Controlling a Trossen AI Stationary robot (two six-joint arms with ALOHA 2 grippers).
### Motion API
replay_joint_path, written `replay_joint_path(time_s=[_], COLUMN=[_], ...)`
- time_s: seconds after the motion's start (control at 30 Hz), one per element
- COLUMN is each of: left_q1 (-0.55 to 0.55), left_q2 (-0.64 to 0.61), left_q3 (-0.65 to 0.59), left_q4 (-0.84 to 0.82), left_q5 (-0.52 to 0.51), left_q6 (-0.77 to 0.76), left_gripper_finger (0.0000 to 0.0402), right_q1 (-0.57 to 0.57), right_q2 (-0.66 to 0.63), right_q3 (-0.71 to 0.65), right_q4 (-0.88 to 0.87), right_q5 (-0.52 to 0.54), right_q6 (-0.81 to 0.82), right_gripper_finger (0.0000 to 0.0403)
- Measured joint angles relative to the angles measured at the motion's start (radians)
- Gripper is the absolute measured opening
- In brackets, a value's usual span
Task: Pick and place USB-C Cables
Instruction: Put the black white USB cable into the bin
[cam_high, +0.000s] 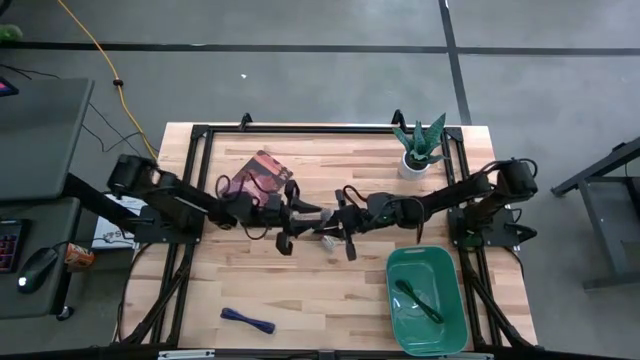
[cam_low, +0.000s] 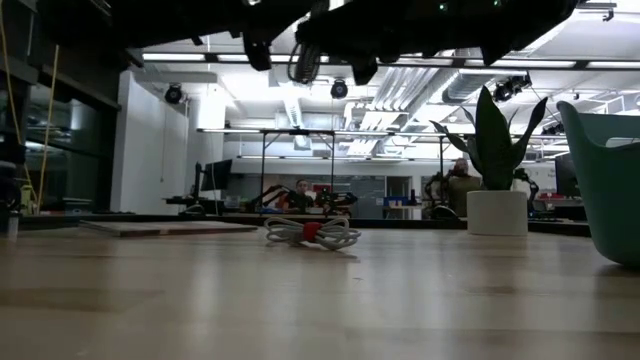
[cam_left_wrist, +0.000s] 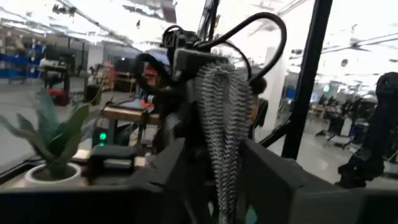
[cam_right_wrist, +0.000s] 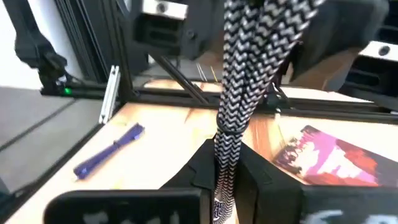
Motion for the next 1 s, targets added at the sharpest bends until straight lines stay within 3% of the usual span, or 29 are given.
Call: replay_joint_path(time_s=[0.23,0.5,1.0], left_q1=[0.011,0.020,0.018], left_q2=[-0.247,-0.451,-0.481], left_q3=[-0.070,-0.106,-0.106], left_q4=[-0.258,-0.503,-0.550], left_q5=[-0.008,-0.034,-0.033], left_q6=[0.034,0.037,0.024], left_gripper_finger=[0.0203,0.0212,0.0209], right_q1=[0.009,0.010,0.028], right_q2=[-0.138,-0.274,-0.341], right_q3=[-0.026,-0.125,-0.161], right_q4=[-0.210,-0.241,-0.266], right_q5=[0.086,0.177,0.208], right_q6=[-0.060,-0.050,-0.032], right_gripper_finger=[0.0008,0.0005,0.0003])
